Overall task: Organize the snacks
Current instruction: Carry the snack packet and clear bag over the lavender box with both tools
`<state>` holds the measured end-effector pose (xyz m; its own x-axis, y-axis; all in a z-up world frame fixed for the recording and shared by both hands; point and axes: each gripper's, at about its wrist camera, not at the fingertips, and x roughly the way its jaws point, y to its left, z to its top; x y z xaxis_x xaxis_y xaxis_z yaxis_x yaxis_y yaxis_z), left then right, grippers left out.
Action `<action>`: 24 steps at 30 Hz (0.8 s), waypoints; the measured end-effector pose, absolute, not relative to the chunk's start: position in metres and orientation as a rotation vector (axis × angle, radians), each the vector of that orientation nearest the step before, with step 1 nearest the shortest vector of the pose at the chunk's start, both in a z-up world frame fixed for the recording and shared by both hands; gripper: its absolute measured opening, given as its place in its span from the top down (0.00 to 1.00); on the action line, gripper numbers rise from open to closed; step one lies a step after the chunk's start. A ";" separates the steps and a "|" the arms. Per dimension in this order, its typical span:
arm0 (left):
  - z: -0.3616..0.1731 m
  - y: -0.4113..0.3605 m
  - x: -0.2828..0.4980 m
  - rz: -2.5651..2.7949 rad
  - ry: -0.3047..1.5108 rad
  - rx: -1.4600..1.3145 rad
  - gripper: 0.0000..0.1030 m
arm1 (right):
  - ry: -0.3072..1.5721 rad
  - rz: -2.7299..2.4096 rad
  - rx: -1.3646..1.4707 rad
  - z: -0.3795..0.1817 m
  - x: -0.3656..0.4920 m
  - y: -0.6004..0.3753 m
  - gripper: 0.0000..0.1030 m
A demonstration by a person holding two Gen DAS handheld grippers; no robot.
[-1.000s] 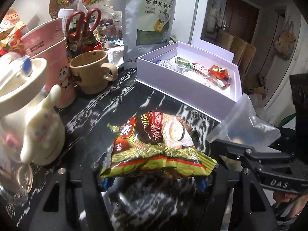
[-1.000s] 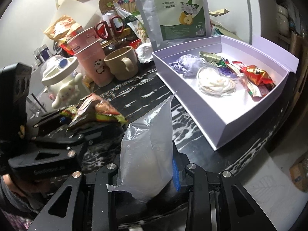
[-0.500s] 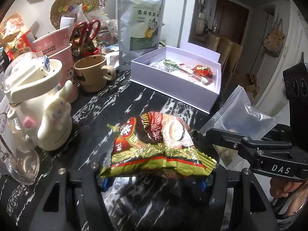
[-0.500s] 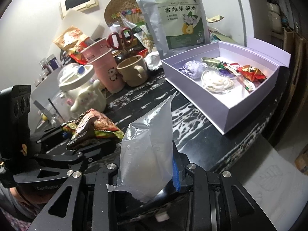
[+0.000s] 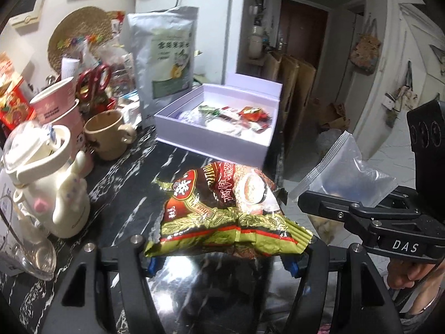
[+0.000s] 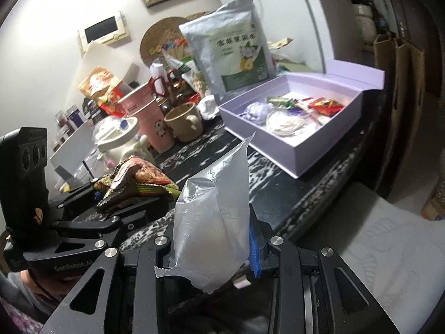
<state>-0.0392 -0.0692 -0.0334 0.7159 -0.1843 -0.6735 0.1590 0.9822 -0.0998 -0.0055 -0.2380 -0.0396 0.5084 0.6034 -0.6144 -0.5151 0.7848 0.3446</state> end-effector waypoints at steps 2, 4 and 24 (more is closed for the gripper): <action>-0.026 -0.076 -0.040 -0.220 0.732 -0.031 0.37 | 0.776 0.662 0.124 -0.035 -0.009 -0.243 0.68; -0.019 -0.083 -0.040 -0.237 0.714 -0.021 0.37 | 0.761 0.646 0.131 -0.029 -0.013 -0.250 0.68; 0.058 -0.131 0.001 -0.319 0.539 0.000 0.37 | 0.554 0.555 0.096 0.056 0.011 -0.306 0.68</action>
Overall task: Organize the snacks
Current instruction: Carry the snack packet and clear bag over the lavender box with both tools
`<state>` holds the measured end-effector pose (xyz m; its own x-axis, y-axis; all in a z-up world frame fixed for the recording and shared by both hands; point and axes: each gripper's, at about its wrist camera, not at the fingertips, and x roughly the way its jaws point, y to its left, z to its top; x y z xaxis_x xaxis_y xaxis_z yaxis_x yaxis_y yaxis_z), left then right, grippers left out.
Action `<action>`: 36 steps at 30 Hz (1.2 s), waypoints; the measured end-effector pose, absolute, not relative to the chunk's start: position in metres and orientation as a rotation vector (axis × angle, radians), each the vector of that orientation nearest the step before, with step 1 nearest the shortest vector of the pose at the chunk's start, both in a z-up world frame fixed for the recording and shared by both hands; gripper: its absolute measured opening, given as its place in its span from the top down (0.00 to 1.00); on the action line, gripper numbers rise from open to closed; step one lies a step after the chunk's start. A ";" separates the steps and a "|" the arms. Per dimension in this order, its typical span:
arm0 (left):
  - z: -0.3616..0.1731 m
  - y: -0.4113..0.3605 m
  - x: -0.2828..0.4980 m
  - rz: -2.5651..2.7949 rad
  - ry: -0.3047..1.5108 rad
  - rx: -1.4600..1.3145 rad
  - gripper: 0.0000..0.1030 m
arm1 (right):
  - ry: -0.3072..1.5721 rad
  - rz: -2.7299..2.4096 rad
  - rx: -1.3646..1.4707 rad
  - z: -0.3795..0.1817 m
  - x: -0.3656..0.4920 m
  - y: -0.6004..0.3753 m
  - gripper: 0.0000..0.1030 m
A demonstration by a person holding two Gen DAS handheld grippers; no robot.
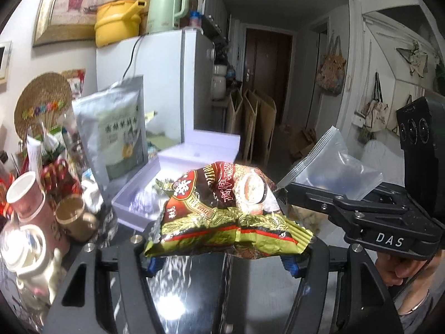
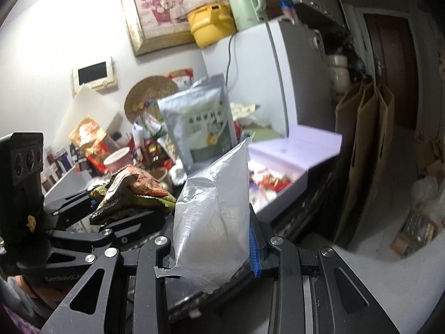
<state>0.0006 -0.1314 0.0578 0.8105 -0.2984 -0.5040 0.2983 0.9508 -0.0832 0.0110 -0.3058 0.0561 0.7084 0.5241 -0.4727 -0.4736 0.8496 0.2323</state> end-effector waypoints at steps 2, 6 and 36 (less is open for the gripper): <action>0.065 -0.132 0.009 -0.309 0.523 -0.007 0.37 | 0.535 0.558 0.088 0.064 0.019 -0.308 0.68; 0.078 -0.130 0.030 -0.274 0.494 -0.022 0.37 | 0.493 0.580 0.068 0.082 0.041 -0.309 0.68; 0.044 -0.113 0.209 -0.103 0.626 0.001 0.37 | 0.615 0.629 -0.066 0.065 0.234 -0.264 0.68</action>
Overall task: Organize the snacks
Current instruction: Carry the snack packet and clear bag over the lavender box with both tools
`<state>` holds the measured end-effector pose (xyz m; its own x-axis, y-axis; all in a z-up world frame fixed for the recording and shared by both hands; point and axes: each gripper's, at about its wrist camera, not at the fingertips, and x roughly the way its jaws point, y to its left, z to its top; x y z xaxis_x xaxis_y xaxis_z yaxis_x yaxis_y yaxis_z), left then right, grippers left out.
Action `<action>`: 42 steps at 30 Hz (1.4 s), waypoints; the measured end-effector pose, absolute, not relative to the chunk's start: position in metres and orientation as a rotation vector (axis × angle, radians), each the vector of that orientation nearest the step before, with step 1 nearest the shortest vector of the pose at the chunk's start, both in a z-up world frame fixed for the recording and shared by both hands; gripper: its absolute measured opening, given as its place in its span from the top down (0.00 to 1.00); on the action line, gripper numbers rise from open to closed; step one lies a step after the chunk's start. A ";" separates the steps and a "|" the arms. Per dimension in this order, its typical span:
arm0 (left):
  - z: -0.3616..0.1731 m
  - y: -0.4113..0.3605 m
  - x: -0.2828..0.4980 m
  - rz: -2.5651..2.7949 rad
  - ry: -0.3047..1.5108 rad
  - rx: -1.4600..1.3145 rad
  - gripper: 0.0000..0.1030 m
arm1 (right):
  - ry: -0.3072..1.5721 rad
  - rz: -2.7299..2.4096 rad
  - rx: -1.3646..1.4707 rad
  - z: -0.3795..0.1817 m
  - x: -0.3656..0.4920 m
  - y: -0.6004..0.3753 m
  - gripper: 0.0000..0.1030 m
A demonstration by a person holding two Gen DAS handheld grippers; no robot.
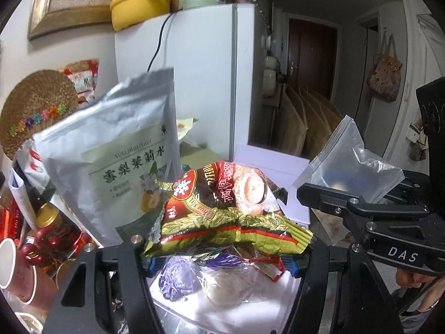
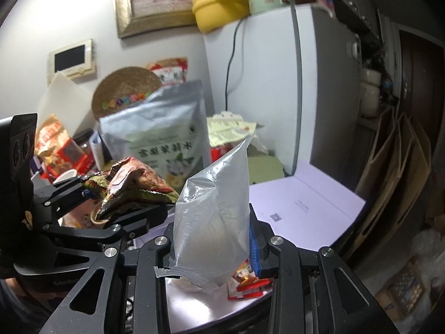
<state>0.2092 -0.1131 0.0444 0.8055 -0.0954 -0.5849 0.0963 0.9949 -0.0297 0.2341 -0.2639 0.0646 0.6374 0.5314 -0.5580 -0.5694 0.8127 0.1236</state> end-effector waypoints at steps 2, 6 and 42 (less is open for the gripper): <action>0.035 -0.112 0.220 -0.090 0.647 0.005 0.37 | 0.636 0.627 -0.071 0.057 0.243 -0.262 0.68; 0.017 -0.110 0.238 -0.082 0.696 0.013 0.37 | 0.676 0.620 -0.089 0.041 0.258 -0.257 0.68; -0.093 -0.123 0.317 0.045 1.044 0.137 0.33 | 0.850 0.537 -0.099 -0.028 0.298 -0.268 0.68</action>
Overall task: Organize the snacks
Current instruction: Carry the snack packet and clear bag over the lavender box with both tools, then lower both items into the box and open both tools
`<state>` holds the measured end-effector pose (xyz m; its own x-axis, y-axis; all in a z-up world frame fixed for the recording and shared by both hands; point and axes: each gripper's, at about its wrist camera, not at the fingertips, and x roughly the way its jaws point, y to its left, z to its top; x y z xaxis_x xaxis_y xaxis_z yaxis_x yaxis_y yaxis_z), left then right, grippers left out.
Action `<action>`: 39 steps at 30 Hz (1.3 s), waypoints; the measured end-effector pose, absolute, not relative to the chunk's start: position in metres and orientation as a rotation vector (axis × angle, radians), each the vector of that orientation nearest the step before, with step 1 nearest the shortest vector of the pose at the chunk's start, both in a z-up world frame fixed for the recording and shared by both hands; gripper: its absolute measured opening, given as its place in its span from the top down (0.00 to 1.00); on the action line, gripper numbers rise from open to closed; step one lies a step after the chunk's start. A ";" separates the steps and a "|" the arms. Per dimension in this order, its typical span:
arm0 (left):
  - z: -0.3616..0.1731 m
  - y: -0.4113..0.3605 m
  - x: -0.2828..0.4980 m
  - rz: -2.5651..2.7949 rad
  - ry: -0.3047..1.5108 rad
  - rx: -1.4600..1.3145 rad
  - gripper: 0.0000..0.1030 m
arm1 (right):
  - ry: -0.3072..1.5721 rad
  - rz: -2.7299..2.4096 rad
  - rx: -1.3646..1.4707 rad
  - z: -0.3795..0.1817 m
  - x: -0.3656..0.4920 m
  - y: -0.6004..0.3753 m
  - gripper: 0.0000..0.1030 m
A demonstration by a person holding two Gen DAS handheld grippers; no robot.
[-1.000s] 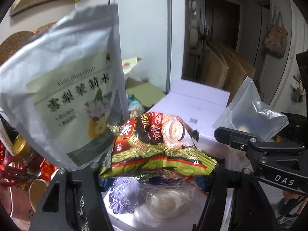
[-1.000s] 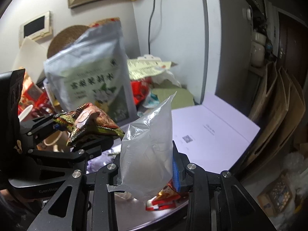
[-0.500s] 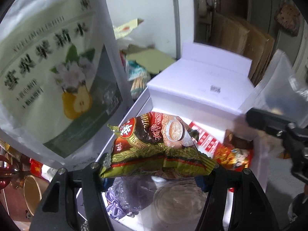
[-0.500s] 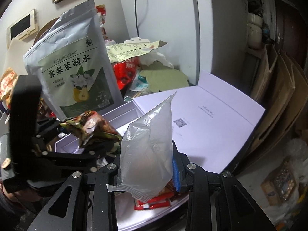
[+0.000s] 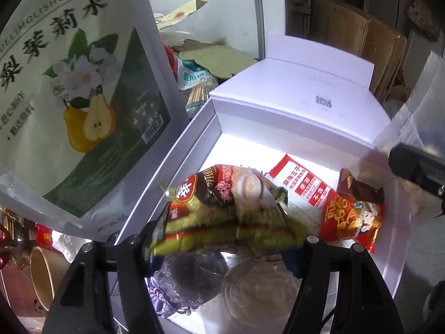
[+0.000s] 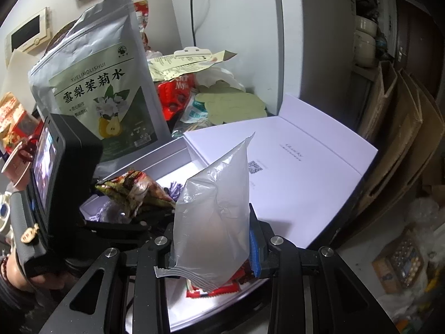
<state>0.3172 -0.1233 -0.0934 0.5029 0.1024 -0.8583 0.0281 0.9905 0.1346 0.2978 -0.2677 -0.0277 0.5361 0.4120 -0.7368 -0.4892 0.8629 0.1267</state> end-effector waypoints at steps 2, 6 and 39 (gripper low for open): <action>-0.087 -0.123 0.311 0.055 1.023 0.150 0.31 | 0.847 0.534 -0.102 -0.026 0.295 -0.269 0.68; -0.072 -0.127 0.304 0.067 0.973 0.176 0.31 | 0.841 0.525 -0.113 -0.021 0.292 -0.270 0.68; -0.027 -0.078 0.264 0.109 0.881 0.043 0.31 | 0.951 0.486 -0.316 -0.046 0.315 -0.209 0.45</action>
<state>0.2641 -0.0784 -0.0270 0.6313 0.1132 -0.7672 -0.0780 0.9935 0.0825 0.3150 -0.2092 -0.0457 0.4861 0.2566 -0.8354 -0.5270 0.8486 -0.0461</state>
